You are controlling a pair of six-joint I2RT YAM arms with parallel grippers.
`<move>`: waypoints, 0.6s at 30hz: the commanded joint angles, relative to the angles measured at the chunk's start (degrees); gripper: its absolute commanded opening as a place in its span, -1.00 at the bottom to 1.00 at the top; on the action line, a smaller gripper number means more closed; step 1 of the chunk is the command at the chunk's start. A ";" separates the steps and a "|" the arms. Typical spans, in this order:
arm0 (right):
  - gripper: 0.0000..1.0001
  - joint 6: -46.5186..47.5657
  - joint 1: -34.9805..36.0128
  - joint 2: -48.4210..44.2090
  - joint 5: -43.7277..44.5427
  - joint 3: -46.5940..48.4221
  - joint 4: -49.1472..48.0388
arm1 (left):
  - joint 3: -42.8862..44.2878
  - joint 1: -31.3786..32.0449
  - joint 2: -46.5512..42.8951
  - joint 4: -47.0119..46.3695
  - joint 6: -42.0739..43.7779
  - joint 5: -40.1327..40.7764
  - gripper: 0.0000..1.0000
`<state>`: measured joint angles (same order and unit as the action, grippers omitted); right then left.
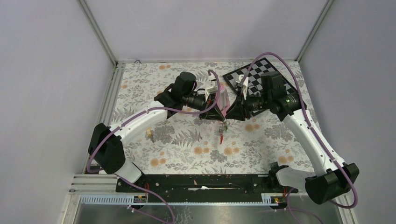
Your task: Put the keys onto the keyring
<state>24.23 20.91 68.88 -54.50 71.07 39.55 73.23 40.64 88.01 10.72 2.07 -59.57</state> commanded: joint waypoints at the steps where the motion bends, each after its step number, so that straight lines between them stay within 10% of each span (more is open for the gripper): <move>1: -0.32 -0.68 -1.56 -1.96 -0.94 -0.13 -1.76 | -2.30 -0.48 -2.64 -13.17 -11.03 -3.85 -1.00; 18: -0.29 1.00 -2.95 -3.24 -6.84 -4.19 -2.81 | -6.32 -1.80 -2.17 -28.25 -24.64 -5.72 -1.00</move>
<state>24.64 18.24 66.63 -59.16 66.87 38.48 67.00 39.03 87.85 -10.94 -20.08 -63.07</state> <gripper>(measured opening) 0.377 0.009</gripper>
